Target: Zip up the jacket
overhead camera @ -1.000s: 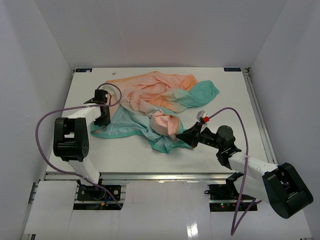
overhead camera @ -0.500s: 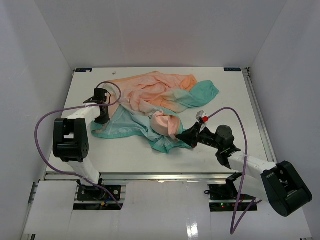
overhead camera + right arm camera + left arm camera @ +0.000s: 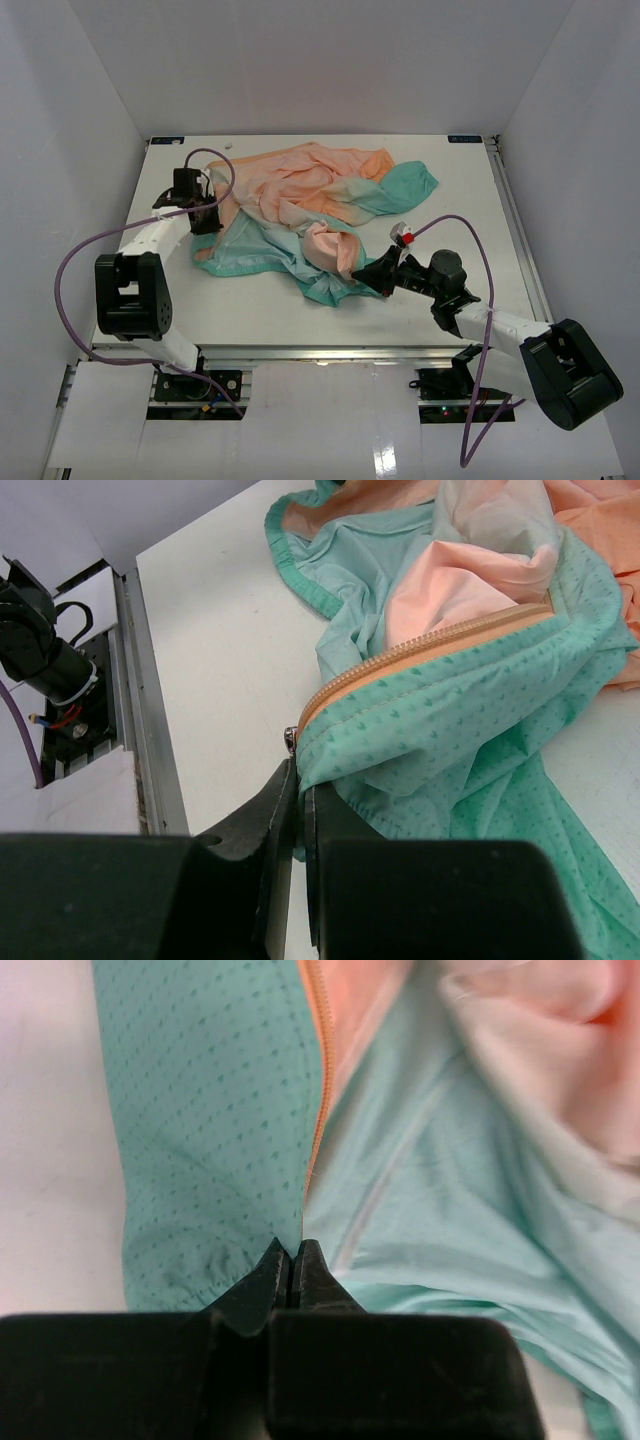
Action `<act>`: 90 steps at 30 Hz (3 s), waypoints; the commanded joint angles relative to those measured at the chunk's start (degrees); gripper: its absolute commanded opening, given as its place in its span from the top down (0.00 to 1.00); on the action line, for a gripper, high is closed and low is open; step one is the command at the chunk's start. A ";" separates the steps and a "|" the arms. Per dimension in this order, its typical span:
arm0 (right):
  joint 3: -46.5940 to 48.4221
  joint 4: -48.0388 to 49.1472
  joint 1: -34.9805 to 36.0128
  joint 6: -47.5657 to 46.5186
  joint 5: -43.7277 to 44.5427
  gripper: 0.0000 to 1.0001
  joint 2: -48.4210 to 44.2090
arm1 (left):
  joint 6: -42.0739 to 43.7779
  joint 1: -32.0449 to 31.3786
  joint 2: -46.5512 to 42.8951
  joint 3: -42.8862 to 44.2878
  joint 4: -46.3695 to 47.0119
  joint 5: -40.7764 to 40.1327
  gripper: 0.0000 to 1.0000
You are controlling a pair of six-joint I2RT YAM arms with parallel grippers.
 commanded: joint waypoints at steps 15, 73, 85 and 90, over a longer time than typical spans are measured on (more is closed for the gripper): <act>7.53 -3.06 0.13 -0.43 -2.67 0.92 0.18 | -16.34 2.22 -11.48 -8.46 28.27 54.07 1.00; 4.59 -4.24 0.17 -2.01 1.38 0.92 1.32 | -15.84 -18.12 7.01 2.35 -1.62 0.24 0.54; 3.98 -4.03 0.17 -1.96 1.54 0.92 1.06 | -18.97 -19.09 7.05 1.43 0.14 -4.46 0.55; 3.66 -3.94 0.13 -2.14 1.73 0.92 1.14 | -18.97 -19.09 7.01 0.13 0.79 -4.69 0.64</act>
